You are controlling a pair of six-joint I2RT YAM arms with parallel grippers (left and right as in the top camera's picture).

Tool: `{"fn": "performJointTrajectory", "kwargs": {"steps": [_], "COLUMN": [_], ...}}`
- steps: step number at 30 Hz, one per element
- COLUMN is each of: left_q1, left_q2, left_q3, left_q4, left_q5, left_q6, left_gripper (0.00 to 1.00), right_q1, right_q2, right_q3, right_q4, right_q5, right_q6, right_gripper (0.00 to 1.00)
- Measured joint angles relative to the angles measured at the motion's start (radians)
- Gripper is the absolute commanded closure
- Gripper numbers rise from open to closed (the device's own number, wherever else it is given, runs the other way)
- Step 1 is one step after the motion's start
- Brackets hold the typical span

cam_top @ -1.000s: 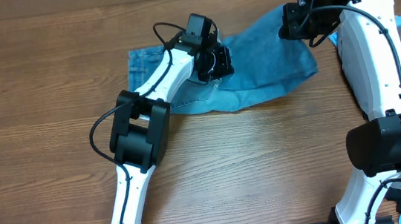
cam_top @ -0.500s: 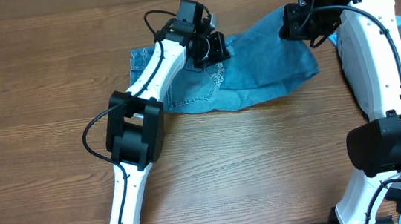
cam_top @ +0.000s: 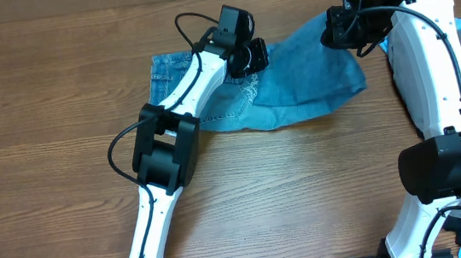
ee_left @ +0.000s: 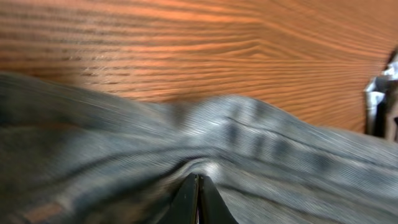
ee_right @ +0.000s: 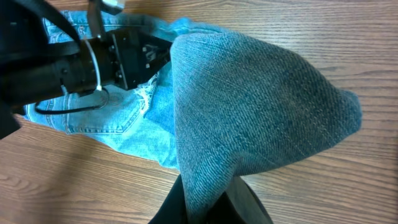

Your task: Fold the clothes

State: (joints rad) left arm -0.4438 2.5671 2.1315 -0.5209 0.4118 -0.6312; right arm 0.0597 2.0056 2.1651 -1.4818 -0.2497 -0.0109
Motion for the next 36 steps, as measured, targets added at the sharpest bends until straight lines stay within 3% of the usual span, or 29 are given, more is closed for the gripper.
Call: {"fn": "performJointTrajectory", "kwargs": {"steps": [8, 11, 12, 15, 21, 26, 36], "left_q1": [0.063, 0.111, 0.12, 0.158, 0.148, 0.105, -0.048], "left_q2": [0.016, 0.017, 0.017, 0.016, 0.018, 0.018, 0.018], "left_q3": [0.096, 0.227, 0.286, 0.339, 0.343, 0.343, 0.335], "left_q4": [-0.031, -0.188, -0.339, -0.571, -0.819, -0.88, -0.858], "left_q5": [0.082, 0.146, 0.164, 0.182, 0.186, 0.185, 0.076], "left_q6": [0.028, 0.038, 0.04, 0.085, 0.243, 0.299, 0.3], "left_gripper": [0.96, 0.96, 0.96, 0.96, 0.96, 0.96, 0.96], "right_q1": [0.0, 0.0, 0.0, 0.0, 0.0, 0.0, 0.0], "right_q2": [0.0, 0.0, 0.0, 0.0, 0.0, 0.0, 0.0], "right_q3": [0.0, 0.0, 0.0, 0.0, 0.0, 0.0, 0.0], "right_q4": [-0.001, 0.0, -0.001, -0.001, 0.0, 0.001, 0.003], "right_q5": [0.003, 0.003, 0.003, 0.003, 0.003, 0.003, 0.003], "right_q6": [0.0, 0.0, 0.0, 0.0, 0.001, 0.001, 0.002], "right_gripper": [0.96, 0.96, 0.96, 0.96, 0.96, 0.96, 0.96]}}
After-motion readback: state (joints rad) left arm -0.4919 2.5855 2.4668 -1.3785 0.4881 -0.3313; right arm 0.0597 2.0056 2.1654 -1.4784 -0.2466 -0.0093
